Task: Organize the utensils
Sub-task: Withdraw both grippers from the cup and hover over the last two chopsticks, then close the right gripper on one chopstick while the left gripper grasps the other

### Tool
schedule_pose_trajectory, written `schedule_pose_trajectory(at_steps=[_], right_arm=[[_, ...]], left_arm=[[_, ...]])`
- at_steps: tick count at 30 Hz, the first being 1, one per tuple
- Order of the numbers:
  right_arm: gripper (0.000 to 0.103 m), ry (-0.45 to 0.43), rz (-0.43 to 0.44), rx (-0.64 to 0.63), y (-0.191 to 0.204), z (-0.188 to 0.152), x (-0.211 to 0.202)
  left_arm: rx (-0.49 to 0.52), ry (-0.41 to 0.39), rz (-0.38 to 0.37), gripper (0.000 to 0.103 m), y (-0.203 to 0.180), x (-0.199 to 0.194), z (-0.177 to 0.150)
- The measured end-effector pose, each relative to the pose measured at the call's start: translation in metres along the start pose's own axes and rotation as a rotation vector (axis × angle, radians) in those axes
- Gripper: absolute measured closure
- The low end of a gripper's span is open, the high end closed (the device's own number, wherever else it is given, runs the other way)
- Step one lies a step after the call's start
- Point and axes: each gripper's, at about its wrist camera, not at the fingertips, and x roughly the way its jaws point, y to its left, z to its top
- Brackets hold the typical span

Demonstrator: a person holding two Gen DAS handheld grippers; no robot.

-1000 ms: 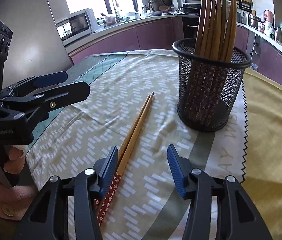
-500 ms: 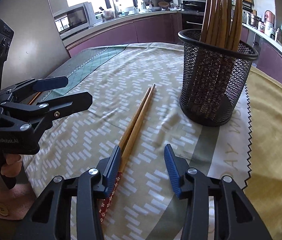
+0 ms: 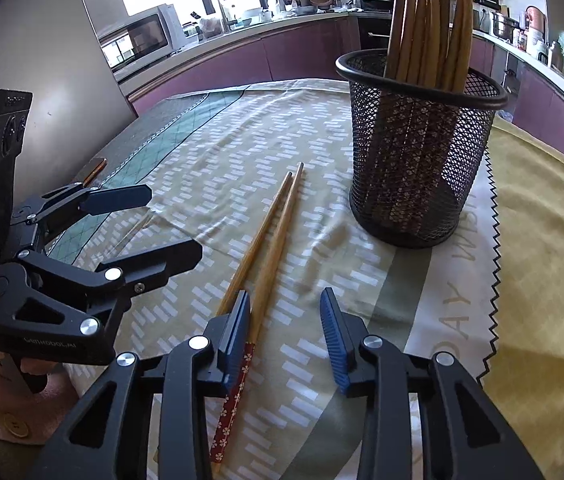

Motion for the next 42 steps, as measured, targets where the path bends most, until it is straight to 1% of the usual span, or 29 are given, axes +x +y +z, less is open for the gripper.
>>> schedule_pose_trajectory(at_steps=[8, 15, 21, 24, 26, 29, 31, 32, 34, 37, 40, 42], right_arm=[[0.069, 0.024, -0.006, -0.032, 0.003, 0.008, 0.006], [0.070, 0.027, -0.016, -0.049, 0.005, 0.017, 0.013], [0.076, 0.024, -0.031, -0.059, 0.004, 0.025, 0.021], [0.082, 0.018, -0.038, -0.054, 0.000, 0.029, 0.025], [0.088, 0.012, -0.040, -0.038, -0.003, 0.031, 0.025], [0.093, 0.009, -0.031, -0.020, -0.007, 0.030, 0.023], [0.095, 0.008, -0.031, -0.011, -0.009, 0.027, 0.022], [0.095, 0.007, -0.031, -0.007, -0.011, 0.026, 0.020], [0.096, 0.006, -0.028, 0.004, -0.013, 0.025, 0.019], [0.096, 0.004, -0.027, 0.010, -0.015, 0.023, 0.017], [0.096, 0.004, -0.023, 0.011, -0.017, 0.021, 0.015], [0.096, 0.005, -0.021, 0.012, -0.017, 0.022, 0.016]], left_arm=[[0.009, 0.020, -0.021, 0.015, -0.002, 0.005, -0.002], [0.015, 0.025, -0.029, 0.016, -0.004, 0.006, -0.003], [0.026, 0.034, -0.040, 0.016, -0.008, 0.008, -0.004], [0.032, 0.045, -0.041, 0.017, -0.010, 0.011, -0.003], [0.035, 0.054, -0.044, 0.017, -0.012, 0.014, -0.002], [0.041, 0.067, -0.052, 0.019, -0.014, 0.018, -0.002], [0.042, 0.081, -0.056, 0.022, -0.016, 0.022, -0.001], [0.039, 0.085, -0.062, 0.022, -0.016, 0.024, 0.000], [0.036, 0.090, -0.076, 0.025, -0.018, 0.027, 0.001], [0.047, 0.099, -0.060, 0.032, -0.022, 0.031, 0.004], [0.059, 0.105, -0.057, 0.036, -0.025, 0.033, 0.006], [0.061, 0.107, -0.050, 0.038, -0.025, 0.034, 0.007]])
